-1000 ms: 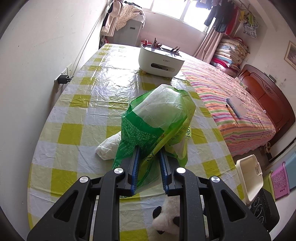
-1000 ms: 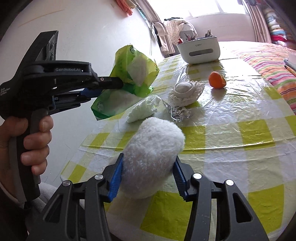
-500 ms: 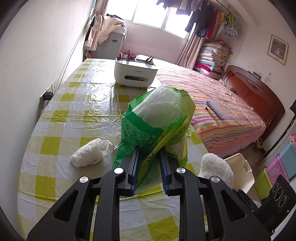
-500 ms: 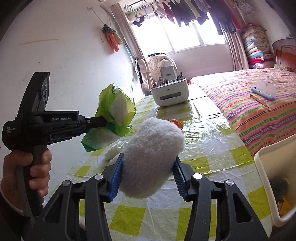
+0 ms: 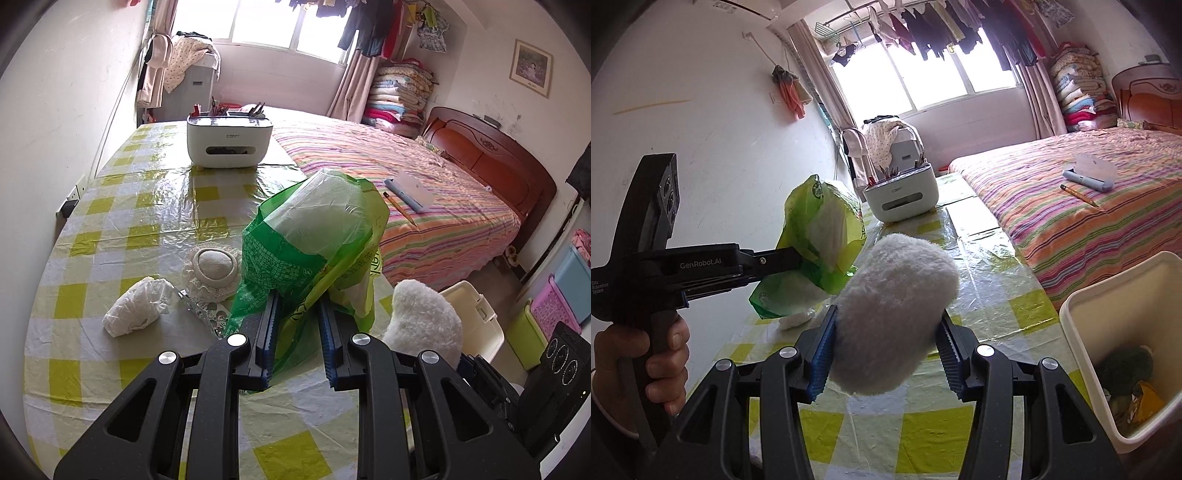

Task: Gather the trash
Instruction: 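Carry the fluffy toy over the cream basket with the right tool while the left tool carries the package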

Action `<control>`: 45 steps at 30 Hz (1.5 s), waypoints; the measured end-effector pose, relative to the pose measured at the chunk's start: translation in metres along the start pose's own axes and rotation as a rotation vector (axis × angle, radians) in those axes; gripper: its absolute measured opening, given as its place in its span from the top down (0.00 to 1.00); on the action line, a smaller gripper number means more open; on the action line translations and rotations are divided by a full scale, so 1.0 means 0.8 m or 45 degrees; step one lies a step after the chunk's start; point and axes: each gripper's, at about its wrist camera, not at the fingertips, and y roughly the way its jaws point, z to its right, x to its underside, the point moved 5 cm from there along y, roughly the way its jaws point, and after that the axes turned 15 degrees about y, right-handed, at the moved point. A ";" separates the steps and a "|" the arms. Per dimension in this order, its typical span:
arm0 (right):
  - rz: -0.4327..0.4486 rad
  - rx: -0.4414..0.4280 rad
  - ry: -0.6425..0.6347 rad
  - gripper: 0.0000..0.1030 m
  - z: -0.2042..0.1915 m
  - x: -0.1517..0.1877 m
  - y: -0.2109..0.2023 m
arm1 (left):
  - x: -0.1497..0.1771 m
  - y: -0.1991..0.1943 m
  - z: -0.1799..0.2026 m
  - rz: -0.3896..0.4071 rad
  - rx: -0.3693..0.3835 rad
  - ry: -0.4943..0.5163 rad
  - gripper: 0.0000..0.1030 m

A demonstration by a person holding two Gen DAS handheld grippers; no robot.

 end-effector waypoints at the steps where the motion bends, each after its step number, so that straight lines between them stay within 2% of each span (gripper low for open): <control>1: 0.006 0.001 0.003 0.53 0.001 -0.001 -0.001 | 0.000 0.001 0.001 -0.002 0.001 0.003 0.81; 20: 0.093 0.064 0.062 0.52 0.037 -0.019 -0.021 | 0.007 0.004 0.028 -0.012 0.040 0.074 0.80; 28: 0.140 0.106 0.122 0.52 0.067 -0.030 -0.035 | 0.011 0.002 0.050 0.026 0.077 0.095 0.80; 45: 0.235 0.194 0.227 0.51 0.116 -0.049 -0.066 | 0.032 0.023 0.094 -0.017 0.149 0.180 0.80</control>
